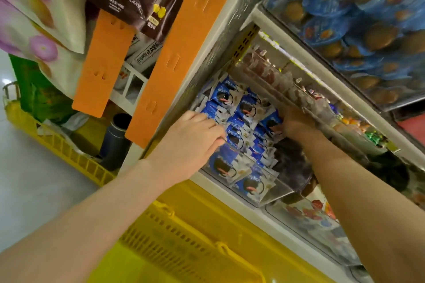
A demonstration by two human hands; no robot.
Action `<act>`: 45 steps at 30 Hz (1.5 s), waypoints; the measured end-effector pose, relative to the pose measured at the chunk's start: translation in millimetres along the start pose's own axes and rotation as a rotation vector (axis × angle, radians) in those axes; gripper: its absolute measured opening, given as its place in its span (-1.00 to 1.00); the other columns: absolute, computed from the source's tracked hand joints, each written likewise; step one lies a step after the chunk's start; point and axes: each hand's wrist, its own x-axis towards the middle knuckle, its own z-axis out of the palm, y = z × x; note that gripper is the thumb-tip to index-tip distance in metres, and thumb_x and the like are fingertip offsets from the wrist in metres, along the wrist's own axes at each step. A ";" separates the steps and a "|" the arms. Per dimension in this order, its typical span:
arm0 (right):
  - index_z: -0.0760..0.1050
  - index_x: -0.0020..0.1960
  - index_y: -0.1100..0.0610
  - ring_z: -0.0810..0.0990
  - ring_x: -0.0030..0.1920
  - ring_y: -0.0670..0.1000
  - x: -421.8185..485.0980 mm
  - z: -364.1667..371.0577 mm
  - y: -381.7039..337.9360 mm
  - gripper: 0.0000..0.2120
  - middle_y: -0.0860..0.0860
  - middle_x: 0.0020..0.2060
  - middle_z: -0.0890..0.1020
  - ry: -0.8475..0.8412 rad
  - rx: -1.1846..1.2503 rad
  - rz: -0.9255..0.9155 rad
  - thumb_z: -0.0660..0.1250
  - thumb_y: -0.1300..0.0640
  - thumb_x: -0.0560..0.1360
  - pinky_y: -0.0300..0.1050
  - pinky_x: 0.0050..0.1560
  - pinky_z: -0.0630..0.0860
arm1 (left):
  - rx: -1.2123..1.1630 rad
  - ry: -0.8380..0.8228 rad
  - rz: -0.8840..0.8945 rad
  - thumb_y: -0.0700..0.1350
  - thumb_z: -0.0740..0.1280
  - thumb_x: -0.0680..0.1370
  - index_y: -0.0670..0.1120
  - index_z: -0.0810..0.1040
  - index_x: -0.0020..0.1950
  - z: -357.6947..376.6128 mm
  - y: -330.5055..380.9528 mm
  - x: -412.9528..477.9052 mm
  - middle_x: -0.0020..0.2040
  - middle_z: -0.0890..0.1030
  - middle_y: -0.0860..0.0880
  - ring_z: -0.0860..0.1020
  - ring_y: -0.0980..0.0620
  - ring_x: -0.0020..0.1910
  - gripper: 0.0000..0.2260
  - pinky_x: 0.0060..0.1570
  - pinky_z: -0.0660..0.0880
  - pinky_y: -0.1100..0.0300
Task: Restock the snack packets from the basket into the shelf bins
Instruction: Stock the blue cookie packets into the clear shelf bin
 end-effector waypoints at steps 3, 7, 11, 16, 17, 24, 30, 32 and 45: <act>0.34 0.35 0.22 0.46 0.25 0.22 5.4 10.1 0.9 -0.51 0.20 0.28 0.47 0.074 -0.037 -0.013 0.40 0.22 0.46 0.07 0.25 0.42 | -0.007 -0.005 -0.009 0.00 0.10 0.61 0.01 0.52 0.16 1.4 -1.2 -0.2 0.07 0.58 0.09 0.47 0.11 0.10 -0.75 0.20 0.19 0.20; 0.38 0.28 0.22 0.48 0.19 0.19 0.8 10.0 -8.4 -0.63 0.19 0.22 0.50 0.127 -0.033 -0.003 0.34 0.20 0.51 0.00 0.17 0.43 | 0.008 -0.008 -0.018 0.00 0.09 0.61 0.01 0.53 0.13 1.1 -1.5 0.1 0.03 0.59 0.08 0.47 0.09 0.06 -0.74 0.18 0.21 0.18; 0.35 0.32 0.16 0.55 0.11 0.15 -48.6 0.2 -25.7 -0.63 0.13 0.14 0.56 0.228 0.232 -0.123 0.24 0.04 0.56 0.09 0.12 0.51 | 0.009 -0.019 -0.037 -0.02 0.07 0.61 0.02 0.50 0.17 1.1 0.8 -2.8 0.07 0.56 0.08 0.44 0.07 0.12 -0.74 0.24 0.17 0.18; 0.44 0.21 -0.04 0.58 -0.20 -0.16 -154.2 13.4 -19.9 -0.70 -0.22 -0.12 0.56 0.368 0.385 -0.310 0.12 -0.09 0.55 -0.10 -0.19 0.61 | 0.022 -0.014 -0.086 -0.05 0.10 0.62 -0.02 0.46 0.24 2.8 11.1 -9.0 0.16 0.50 0.02 0.36 0.02 0.24 -0.74 0.37 0.06 0.15; 0.47 0.21 -0.02 0.60 -0.16 -0.15 -168.2 20.2 -13.1 -0.69 -0.18 -0.08 0.60 0.366 0.376 -0.333 0.12 -0.09 0.55 -0.13 -0.17 0.60 | 0.030 -0.021 -0.092 -0.06 0.10 0.62 -0.03 0.44 0.27 2.8 15.3 -10.4 0.20 0.48 0.01 0.34 0.01 0.27 -0.74 0.39 0.06 0.13; 0.54 0.11 0.20 0.45 0.26 -0.06 -229.2 88.3 40.0 -0.82 0.05 0.15 0.57 0.436 0.510 -0.531 0.23 0.19 0.56 -0.18 0.26 0.38 | 0.020 -0.055 -0.038 -0.11 0.12 0.60 -0.11 0.40 0.35 16.3 65.1 -34.8 0.39 0.37 -0.05 0.25 -0.01 0.43 -0.67 0.38 0.04 0.19; 0.51 0.05 0.17 0.52 -0.08 -0.04 -291.9 194.7 56.6 -0.82 0.02 -0.08 0.54 0.301 0.649 -0.116 0.20 0.10 0.57 -0.20 -0.12 0.46 | 0.053 -0.237 0.167 -0.12 0.13 0.51 -0.13 0.56 0.03 74.5 94.5 -87.2 -0.09 0.55 -0.08 0.48 -0.07 -0.10 -0.75 -0.10 0.28 0.11; 0.42 0.21 0.18 0.48 0.07 0.01 -304.4 229.2 55.5 -0.75 0.05 0.06 0.49 0.110 0.724 0.101 0.16 0.09 0.60 -0.20 0.04 0.41 | 0.067 -0.394 0.175 -0.12 0.19 0.51 -0.12 0.58 0.02 105.2 92.1 -113.5 -0.09 0.56 -0.08 0.52 -0.10 -0.10 -0.80 -0.10 0.29 0.10; 0.25 0.43 0.18 0.38 0.22 -0.01 -326.4 293.2 50.3 -0.61 0.07 0.27 0.39 0.092 0.950 0.451 0.04 0.12 0.63 -0.18 0.21 0.33 | -0.433 -1.309 -0.640 -0.06 0.21 0.60 -0.14 0.36 0.33 258.7 101.5 -282.9 0.31 0.42 -0.10 0.44 -0.02 0.23 -0.67 0.10 0.38 0.21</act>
